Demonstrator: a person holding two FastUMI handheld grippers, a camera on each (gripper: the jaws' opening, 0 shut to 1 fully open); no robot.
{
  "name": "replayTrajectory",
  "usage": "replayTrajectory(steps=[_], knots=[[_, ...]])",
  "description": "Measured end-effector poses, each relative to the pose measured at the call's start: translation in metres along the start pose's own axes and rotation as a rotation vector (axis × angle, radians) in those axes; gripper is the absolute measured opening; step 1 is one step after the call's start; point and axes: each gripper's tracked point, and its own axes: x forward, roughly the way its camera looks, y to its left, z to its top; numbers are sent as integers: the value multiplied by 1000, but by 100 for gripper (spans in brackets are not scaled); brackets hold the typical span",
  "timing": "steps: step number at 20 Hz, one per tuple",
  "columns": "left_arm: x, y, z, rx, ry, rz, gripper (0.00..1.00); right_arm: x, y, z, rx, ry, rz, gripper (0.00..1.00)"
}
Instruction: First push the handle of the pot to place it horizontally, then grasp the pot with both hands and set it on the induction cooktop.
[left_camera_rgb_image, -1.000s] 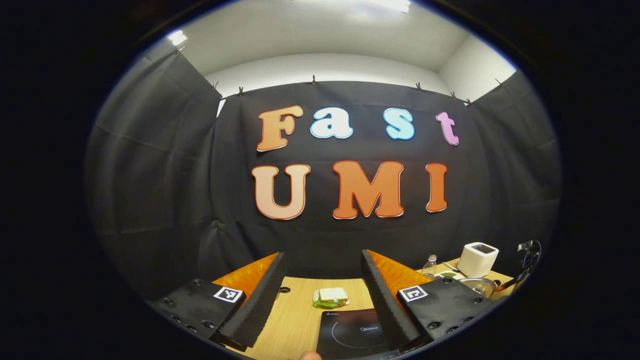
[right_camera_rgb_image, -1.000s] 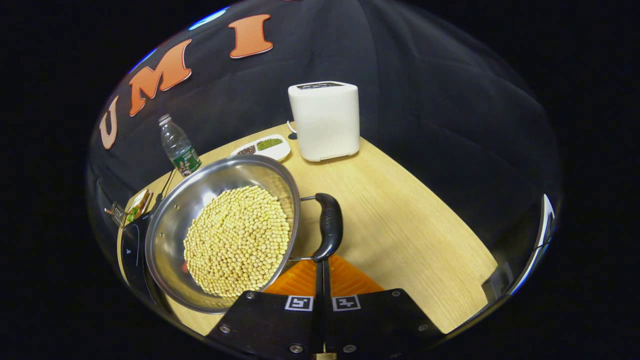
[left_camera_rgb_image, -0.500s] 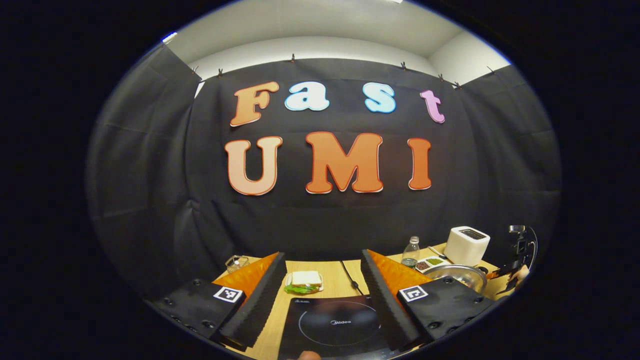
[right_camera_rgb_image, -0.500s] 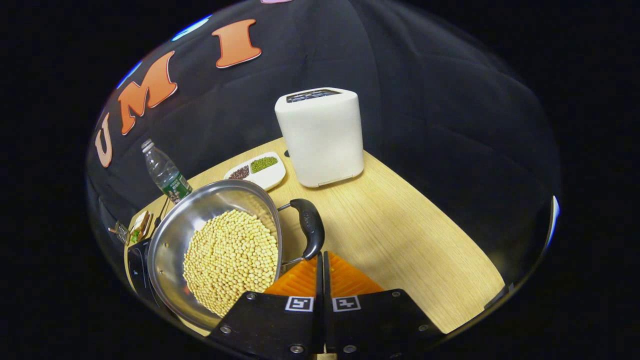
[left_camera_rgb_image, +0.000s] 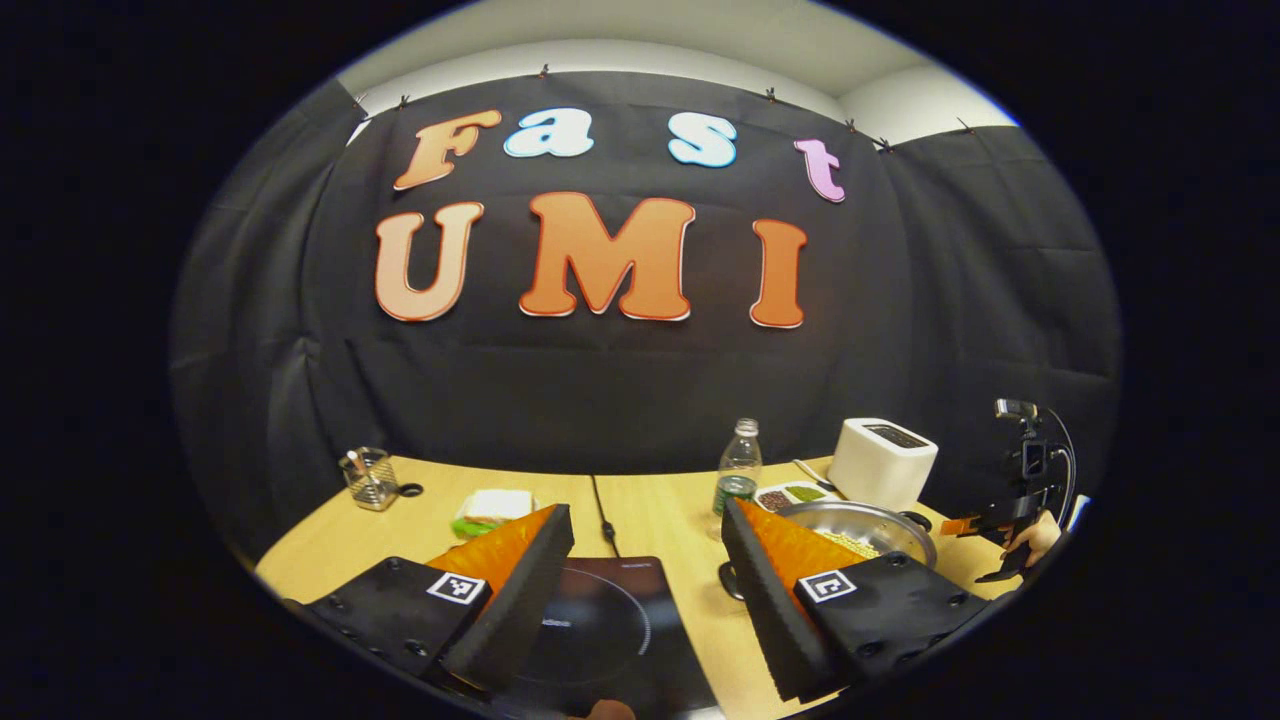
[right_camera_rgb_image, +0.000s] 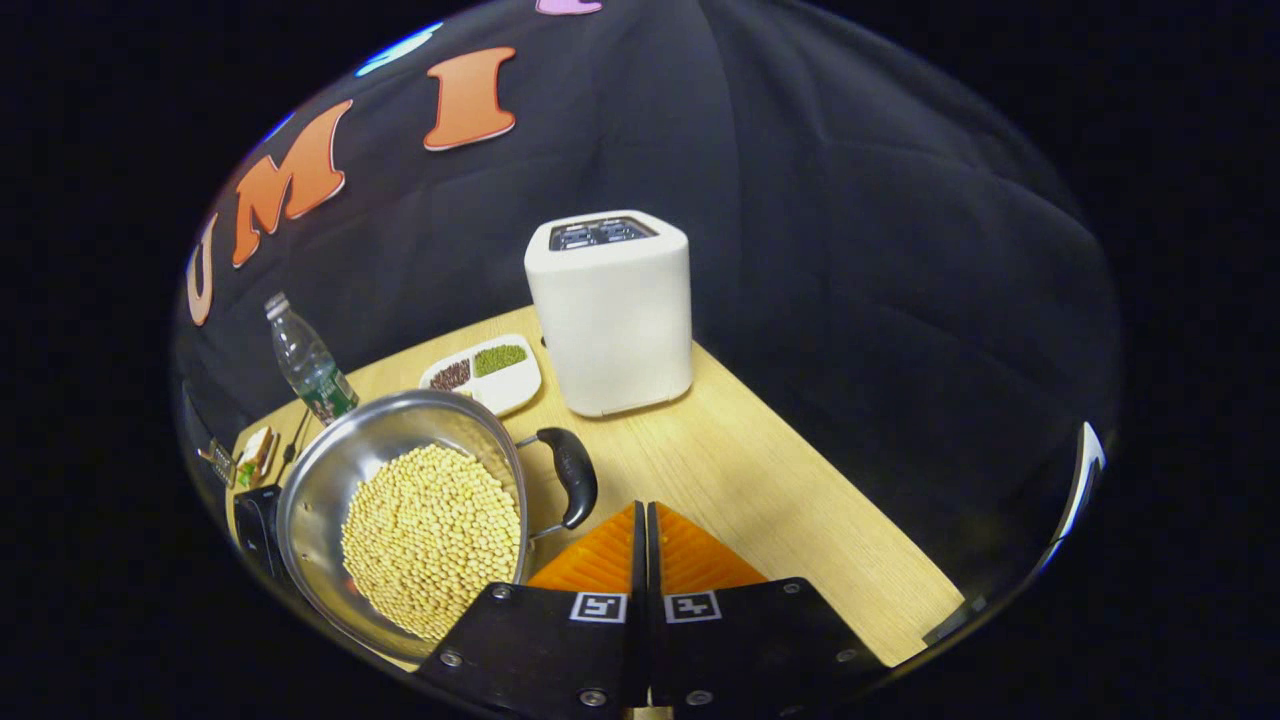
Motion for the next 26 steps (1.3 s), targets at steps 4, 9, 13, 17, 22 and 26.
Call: replayTrajectory(steps=[4, 9, 13, 17, 22, 26], knots=[[35, -27, -35, -9, 38, -12, 98, -22, 18, 27, 24, -111, 122, 7], [78, -50, -65, 25, 71, -34, 99, -19, 36, 41, -147, -183, 155, 68], [106, -68, -98, 46, 157, -69, 99, 7, 52, 31, -182, -121, 174, 89], [127, -77, -140, 67, 279, -72, 98, 33, 55, 17, -187, -57, 168, 94], [144, -73, -177, 13, 410, -44, 98, 53, 50, 5, -186, -4, 159, 94], [156, -77, -189, -47, 454, -65, 80, 65, 53, -4, -187, 42, 163, 93]])
